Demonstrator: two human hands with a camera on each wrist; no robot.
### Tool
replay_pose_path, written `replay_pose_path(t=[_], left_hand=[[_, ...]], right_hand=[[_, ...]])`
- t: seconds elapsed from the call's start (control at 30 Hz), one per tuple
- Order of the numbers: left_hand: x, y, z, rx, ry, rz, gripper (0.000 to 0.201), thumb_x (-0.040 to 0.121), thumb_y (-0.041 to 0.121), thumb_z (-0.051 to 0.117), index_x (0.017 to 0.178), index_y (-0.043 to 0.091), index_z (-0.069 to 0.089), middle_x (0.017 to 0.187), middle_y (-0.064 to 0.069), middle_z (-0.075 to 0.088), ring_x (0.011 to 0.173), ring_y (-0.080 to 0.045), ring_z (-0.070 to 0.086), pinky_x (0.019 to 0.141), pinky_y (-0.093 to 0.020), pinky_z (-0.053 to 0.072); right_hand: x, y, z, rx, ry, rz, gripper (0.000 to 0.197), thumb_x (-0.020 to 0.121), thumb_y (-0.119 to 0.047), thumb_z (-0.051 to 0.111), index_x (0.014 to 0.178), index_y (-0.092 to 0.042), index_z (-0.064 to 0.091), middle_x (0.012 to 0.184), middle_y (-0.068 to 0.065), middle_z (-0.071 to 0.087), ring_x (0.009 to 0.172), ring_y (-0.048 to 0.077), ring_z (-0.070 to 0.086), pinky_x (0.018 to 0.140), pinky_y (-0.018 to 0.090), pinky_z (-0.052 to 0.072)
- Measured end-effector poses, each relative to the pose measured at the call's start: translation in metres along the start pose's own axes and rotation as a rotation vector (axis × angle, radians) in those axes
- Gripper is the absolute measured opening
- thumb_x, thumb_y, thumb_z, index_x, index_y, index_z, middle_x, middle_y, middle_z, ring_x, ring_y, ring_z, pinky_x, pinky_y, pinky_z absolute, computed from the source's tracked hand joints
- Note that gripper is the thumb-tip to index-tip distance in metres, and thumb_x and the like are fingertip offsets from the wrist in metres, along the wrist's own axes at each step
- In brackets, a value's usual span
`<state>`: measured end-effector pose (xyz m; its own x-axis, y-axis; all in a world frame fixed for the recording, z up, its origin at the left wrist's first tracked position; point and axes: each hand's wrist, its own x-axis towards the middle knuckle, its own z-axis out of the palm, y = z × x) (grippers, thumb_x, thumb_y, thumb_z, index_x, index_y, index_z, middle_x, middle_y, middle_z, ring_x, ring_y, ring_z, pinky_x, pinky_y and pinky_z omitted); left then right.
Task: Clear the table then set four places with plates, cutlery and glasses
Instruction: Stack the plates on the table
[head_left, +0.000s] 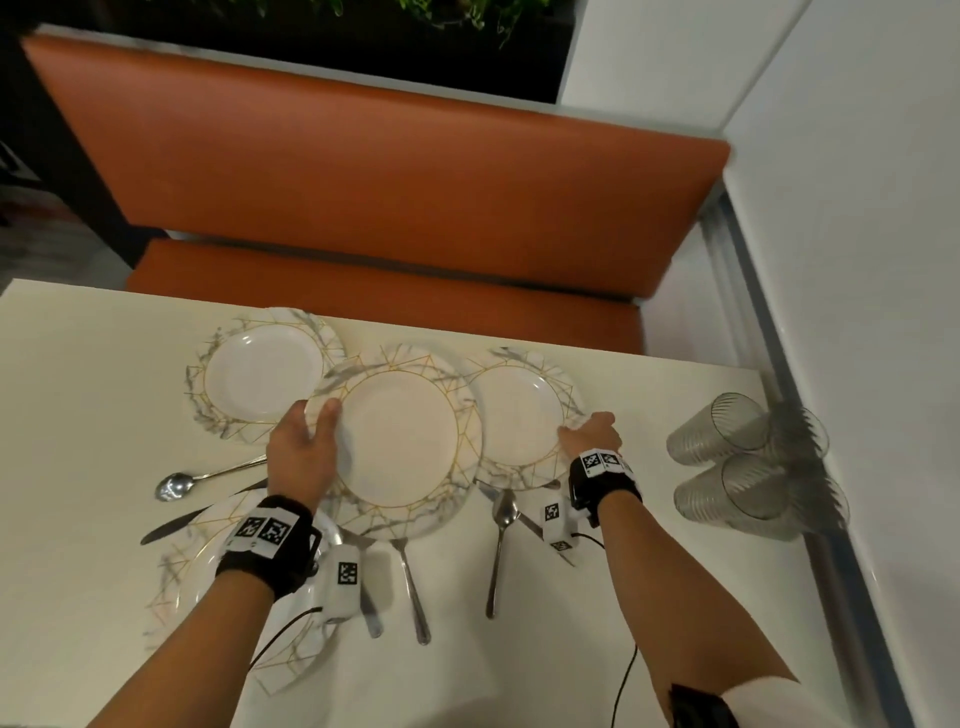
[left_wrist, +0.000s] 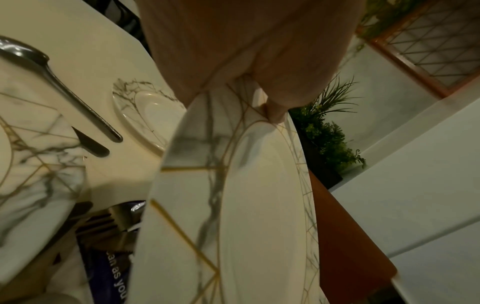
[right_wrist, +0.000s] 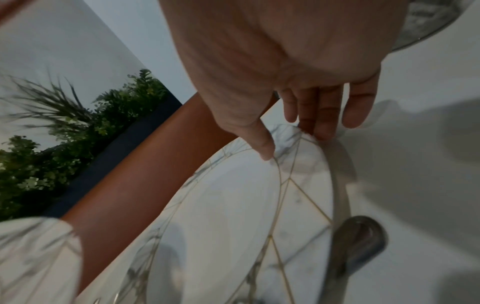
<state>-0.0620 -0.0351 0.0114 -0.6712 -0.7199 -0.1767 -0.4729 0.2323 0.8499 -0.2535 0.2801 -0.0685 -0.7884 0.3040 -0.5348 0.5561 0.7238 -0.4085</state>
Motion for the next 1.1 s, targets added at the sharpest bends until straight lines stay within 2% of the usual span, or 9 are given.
replay_pose_path(t=[0.13,0.23,0.33,0.47,0.6,0.73,0.9,1.0,1.1], left_hand=[[-0.005,0.011,-0.005,-0.045,0.055,0.002,0.036,0.104,0.043,0.054,0.107,0.008,0.062,0.102,-0.009,0.069,0.101,-0.032,0.064,0.091,-0.048,0.053],[-0.008,0.02,-0.004,-0.081,0.065,0.013,0.034,0.105,0.041,0.054,0.104,0.008,0.059,0.098,-0.009,0.068,0.096,-0.03,0.063,0.085,-0.042,0.051],[-0.008,0.032,0.0,-0.105,0.071,0.01,0.034,0.107,0.04,0.051,0.102,0.006,0.056,0.095,-0.012,0.066,0.092,-0.028,0.06,0.079,-0.036,0.045],[-0.009,0.044,0.01,-0.118,0.064,0.011,0.033,0.107,0.041,0.049,0.103,0.009,0.055,0.097,-0.008,0.064,0.096,-0.028,0.059,0.085,-0.043,0.049],[-0.012,0.045,0.02,-0.141,0.029,-0.02,0.043,0.103,0.05,0.05,0.114,0.01,0.06,0.113,-0.012,0.069,0.111,-0.033,0.063,0.098,-0.055,0.053],[-0.022,0.046,0.03,-0.246,-0.029,-0.116,0.043,0.103,0.048,0.052,0.126,0.013,0.063,0.129,-0.011,0.068,0.123,-0.032,0.061,0.108,-0.056,0.048],[-0.034,0.047,0.039,-0.424,-0.023,-0.313,0.05,0.107,0.029,0.052,0.151,0.007,0.045,0.151,-0.011,0.051,0.142,-0.029,0.045,0.112,-0.037,0.035],[-0.037,0.04,0.04,-0.481,-0.039,-0.373,0.041,0.107,0.026,0.05,0.145,0.009,0.051,0.146,-0.009,0.055,0.141,-0.028,0.046,0.105,-0.033,0.035],[-0.036,0.028,0.035,-0.49,-0.028,-0.414,0.026,0.109,0.033,0.044,0.127,0.016,0.054,0.121,-0.001,0.061,0.128,-0.029,0.054,0.1,-0.039,0.041]], right_hand=[[0.011,-0.003,-0.017,0.066,-0.084,-0.099,0.032,0.086,-0.016,0.061,0.112,0.002,0.065,0.112,0.014,0.069,0.103,0.033,0.065,0.083,0.034,0.051],[0.013,-0.012,-0.044,0.098,-0.087,-0.166,0.03,0.095,-0.015,0.054,0.115,0.001,0.068,0.119,0.02,0.069,0.109,0.039,0.063,0.09,0.039,0.05],[0.006,-0.026,-0.076,0.161,-0.014,-0.214,0.036,0.099,-0.015,0.052,0.132,-0.004,0.059,0.134,0.015,0.062,0.123,0.037,0.057,0.099,0.038,0.044],[-0.004,-0.028,-0.117,0.234,0.102,-0.349,0.033,0.101,-0.015,0.049,0.132,-0.007,0.057,0.124,0.011,0.06,0.115,0.03,0.055,0.093,0.034,0.04],[-0.012,-0.022,-0.133,0.259,0.025,-0.44,0.029,0.101,-0.016,0.049,0.127,-0.011,0.058,0.114,0.004,0.059,0.104,0.023,0.054,0.087,0.033,0.041],[-0.019,-0.014,-0.113,0.313,-0.115,-0.467,0.03,0.099,-0.014,0.051,0.127,-0.014,0.062,0.119,0.004,0.066,0.111,0.025,0.061,0.096,0.037,0.048],[-0.044,-0.002,-0.059,0.326,-0.197,-0.45,0.033,0.102,-0.015,0.048,0.133,-0.011,0.056,0.128,0.006,0.061,0.122,0.028,0.056,0.102,0.038,0.044],[-0.071,-0.001,-0.02,0.356,-0.221,-0.411,0.036,0.104,-0.018,0.045,0.139,-0.015,0.05,0.137,0.008,0.056,0.128,0.029,0.052,0.106,0.04,0.043],[-0.096,-0.005,0.017,0.365,-0.228,-0.378,0.043,0.104,-0.02,0.046,0.146,-0.021,0.046,0.15,0.006,0.05,0.137,0.029,0.047,0.115,0.045,0.039]])
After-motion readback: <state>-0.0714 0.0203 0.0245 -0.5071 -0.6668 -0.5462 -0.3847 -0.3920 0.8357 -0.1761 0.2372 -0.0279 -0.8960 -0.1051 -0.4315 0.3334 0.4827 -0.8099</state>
